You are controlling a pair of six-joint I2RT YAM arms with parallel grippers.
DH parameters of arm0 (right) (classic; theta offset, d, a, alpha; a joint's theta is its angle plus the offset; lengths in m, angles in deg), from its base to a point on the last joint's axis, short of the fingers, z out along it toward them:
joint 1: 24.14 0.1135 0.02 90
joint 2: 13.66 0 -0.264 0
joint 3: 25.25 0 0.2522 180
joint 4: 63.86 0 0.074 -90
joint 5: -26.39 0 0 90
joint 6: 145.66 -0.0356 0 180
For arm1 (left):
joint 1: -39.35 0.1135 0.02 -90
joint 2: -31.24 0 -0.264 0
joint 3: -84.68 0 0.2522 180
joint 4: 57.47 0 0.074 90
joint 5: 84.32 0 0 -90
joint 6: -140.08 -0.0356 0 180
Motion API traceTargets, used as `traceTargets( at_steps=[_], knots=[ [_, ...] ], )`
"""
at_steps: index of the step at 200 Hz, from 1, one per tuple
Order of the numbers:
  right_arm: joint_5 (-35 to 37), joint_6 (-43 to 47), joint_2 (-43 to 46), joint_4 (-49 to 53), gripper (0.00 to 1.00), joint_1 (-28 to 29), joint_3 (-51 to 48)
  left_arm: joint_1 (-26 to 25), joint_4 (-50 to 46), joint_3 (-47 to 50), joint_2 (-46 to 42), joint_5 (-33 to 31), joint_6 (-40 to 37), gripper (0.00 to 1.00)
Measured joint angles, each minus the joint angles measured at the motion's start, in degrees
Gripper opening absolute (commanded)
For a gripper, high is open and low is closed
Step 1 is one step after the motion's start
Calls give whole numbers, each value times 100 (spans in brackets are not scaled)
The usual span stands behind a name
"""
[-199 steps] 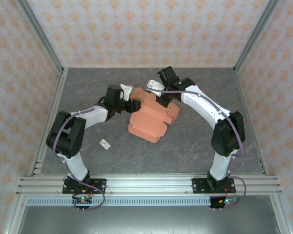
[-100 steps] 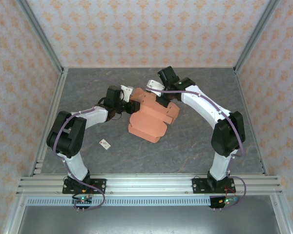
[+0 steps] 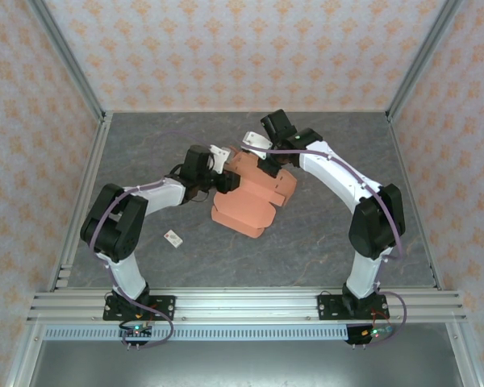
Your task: Fold the paper box
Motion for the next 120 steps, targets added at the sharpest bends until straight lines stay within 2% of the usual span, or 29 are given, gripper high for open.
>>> traceTargets(
  at_steps=[120],
  knots=[
    [0,-4,0,0,0,0,0,-37,247,50,166,-363,26,31]
  ],
)
